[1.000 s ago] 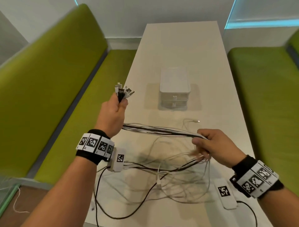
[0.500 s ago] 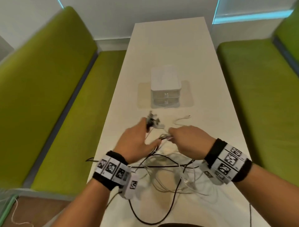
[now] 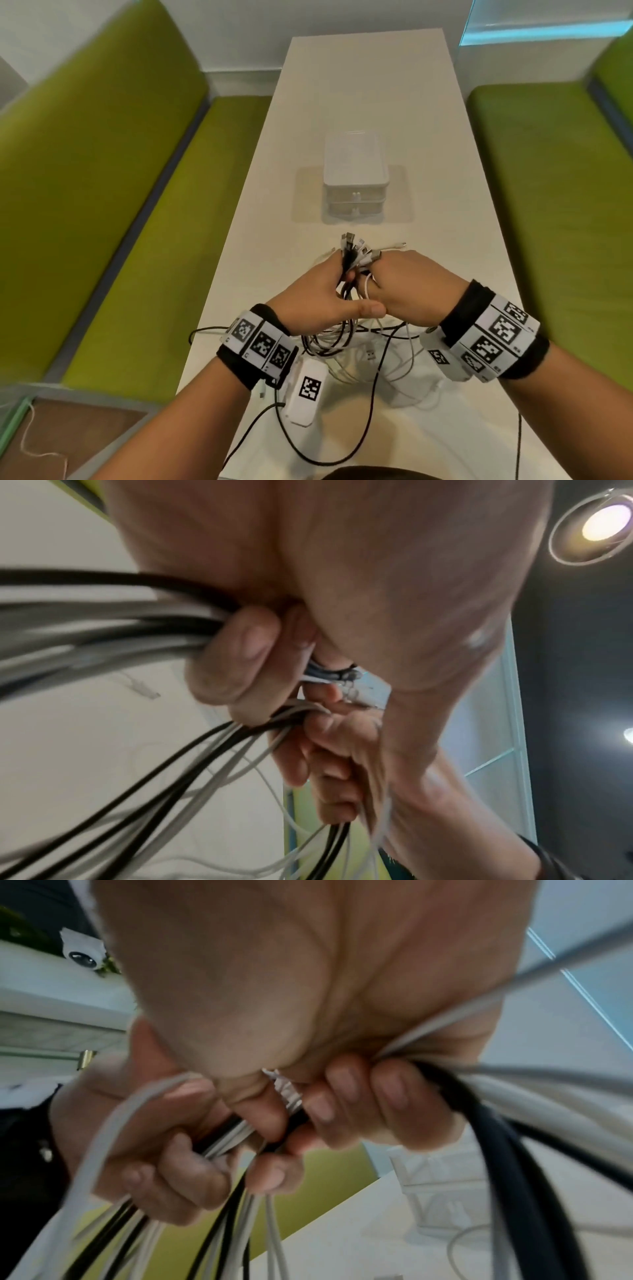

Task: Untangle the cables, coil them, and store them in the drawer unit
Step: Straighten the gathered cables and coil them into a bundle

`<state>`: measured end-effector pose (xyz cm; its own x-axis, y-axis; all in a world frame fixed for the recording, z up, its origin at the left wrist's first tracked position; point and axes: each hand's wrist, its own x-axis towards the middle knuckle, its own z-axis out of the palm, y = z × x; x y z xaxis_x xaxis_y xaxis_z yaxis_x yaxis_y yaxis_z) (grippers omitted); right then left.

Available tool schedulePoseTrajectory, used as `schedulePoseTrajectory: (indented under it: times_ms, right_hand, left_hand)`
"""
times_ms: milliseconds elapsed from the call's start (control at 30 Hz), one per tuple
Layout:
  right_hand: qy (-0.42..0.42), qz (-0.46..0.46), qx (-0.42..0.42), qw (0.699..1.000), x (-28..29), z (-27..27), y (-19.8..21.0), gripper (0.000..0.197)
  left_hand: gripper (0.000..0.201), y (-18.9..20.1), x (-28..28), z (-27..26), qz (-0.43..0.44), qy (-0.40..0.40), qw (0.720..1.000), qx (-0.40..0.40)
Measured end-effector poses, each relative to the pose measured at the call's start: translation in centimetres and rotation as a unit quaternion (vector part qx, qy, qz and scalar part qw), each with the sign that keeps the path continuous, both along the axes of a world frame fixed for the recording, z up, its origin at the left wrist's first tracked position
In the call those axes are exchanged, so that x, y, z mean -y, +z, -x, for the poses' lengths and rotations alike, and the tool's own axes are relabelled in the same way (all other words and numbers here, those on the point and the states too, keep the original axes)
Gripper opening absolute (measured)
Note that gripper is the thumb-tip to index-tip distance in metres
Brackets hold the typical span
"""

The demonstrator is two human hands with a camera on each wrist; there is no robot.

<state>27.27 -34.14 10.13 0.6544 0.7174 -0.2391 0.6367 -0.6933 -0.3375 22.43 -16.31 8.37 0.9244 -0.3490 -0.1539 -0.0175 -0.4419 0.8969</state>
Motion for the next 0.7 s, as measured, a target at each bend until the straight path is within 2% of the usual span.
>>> schedulePoseTrajectory:
  times_ms: [100,167,200,333,400,467,533,600,667,700]
  right_hand:
    - [-0.025,-0.093,-0.105,0.99,0.3,0.3,0.6,0.02]
    - [-0.068,-0.156,-0.124,0.978,1.0,-0.2,1.0,0.013]
    - [-0.085,-0.168,-0.121,0.975,1.5,-0.5,1.1,0.007]
    - [-0.162,-0.203,-0.246,0.934,3.4,-0.9,-0.5,0.038]
    - [-0.179,-0.177,-0.217,0.943,3.6,-0.6,-1.7,0.043]
    - [-0.206,-0.17,-0.146,0.953,3.7,-0.7,-1.8,0.052]
    - [-0.221,-0.199,-0.146,0.944,3.8,-1.1,-1.5,0.055]
    - [-0.23,-0.284,-0.23,0.902,4.3,-1.4,-1.7,0.052]
    - [-0.245,-0.365,-0.33,0.836,4.7,-1.4,-2.1,0.058]
    - [-0.248,-0.366,-0.341,0.83,4.8,-1.5,-2.4,0.059]
  left_hand:
    - [0.028,-0.2,-0.1,0.0,-0.039,0.034,0.998,0.029]
    - [0.014,-0.3,-0.7,-0.1,0.01,0.057,0.998,0.004]
    - [0.015,0.0,-1.0,-0.2,0.036,0.07,0.997,0.0]
    - [0.03,2.1,-2.8,-0.8,0.105,0.142,0.984,0.005]
    - [0.032,2.6,-4.1,-1.0,0.103,0.161,0.982,0.01]
    - [0.03,2.1,-5.6,-1.2,0.087,0.179,0.98,0.016]
    - [0.029,1.0,-7.0,-1.4,0.056,0.208,0.976,0.022]
    - [0.027,-0.3,-8.3,-1.8,0.011,0.235,0.972,0.02]
    - [0.023,-1.0,-9.2,-2.0,-0.06,0.231,0.971,0.01]
    - [0.021,-1.3,-9.5,-2.0,-0.103,0.22,0.97,-0.001]
